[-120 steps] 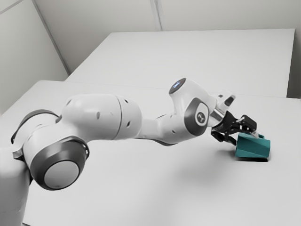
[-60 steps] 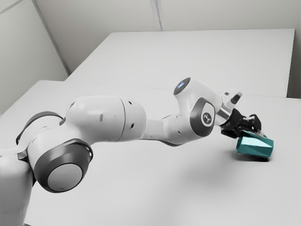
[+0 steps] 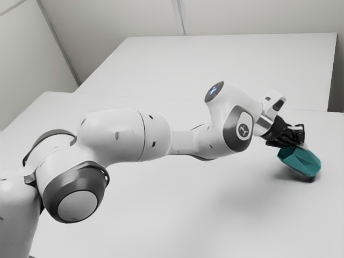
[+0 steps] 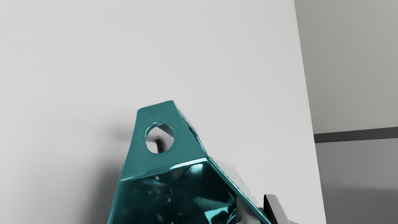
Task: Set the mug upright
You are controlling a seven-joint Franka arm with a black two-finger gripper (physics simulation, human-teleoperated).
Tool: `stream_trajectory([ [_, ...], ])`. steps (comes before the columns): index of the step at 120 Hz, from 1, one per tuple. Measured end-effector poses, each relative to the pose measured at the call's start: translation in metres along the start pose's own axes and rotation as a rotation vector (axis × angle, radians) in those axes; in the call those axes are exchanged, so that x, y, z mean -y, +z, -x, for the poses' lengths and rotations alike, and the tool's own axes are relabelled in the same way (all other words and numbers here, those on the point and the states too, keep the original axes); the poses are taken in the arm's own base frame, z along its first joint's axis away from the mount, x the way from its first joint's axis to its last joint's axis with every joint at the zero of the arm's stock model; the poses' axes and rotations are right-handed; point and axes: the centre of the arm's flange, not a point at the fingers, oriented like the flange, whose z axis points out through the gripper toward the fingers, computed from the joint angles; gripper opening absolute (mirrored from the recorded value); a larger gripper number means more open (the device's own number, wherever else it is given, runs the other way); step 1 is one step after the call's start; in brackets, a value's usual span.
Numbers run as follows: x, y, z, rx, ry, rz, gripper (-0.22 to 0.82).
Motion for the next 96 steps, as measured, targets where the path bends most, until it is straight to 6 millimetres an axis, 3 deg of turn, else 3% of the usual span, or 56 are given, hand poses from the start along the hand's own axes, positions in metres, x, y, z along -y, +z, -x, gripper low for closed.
stream_trajectory([
  [12, -0.004, -0.006, -0.002, -0.005, 0.004, 0.001, -0.16],
  [36, 0.007, -0.059, 0.005, 0.007, -0.019, -0.036, -0.17],
  [68, 0.07, -0.189, -0.019, 0.061, 0.054, -0.262, -0.18],
  [82, 0.115, -0.251, -0.038, 0.108, 0.088, -0.45, -0.18],
  [96, 0.169, -0.289, -0.047, 0.168, 0.076, -0.648, -0.18],
])
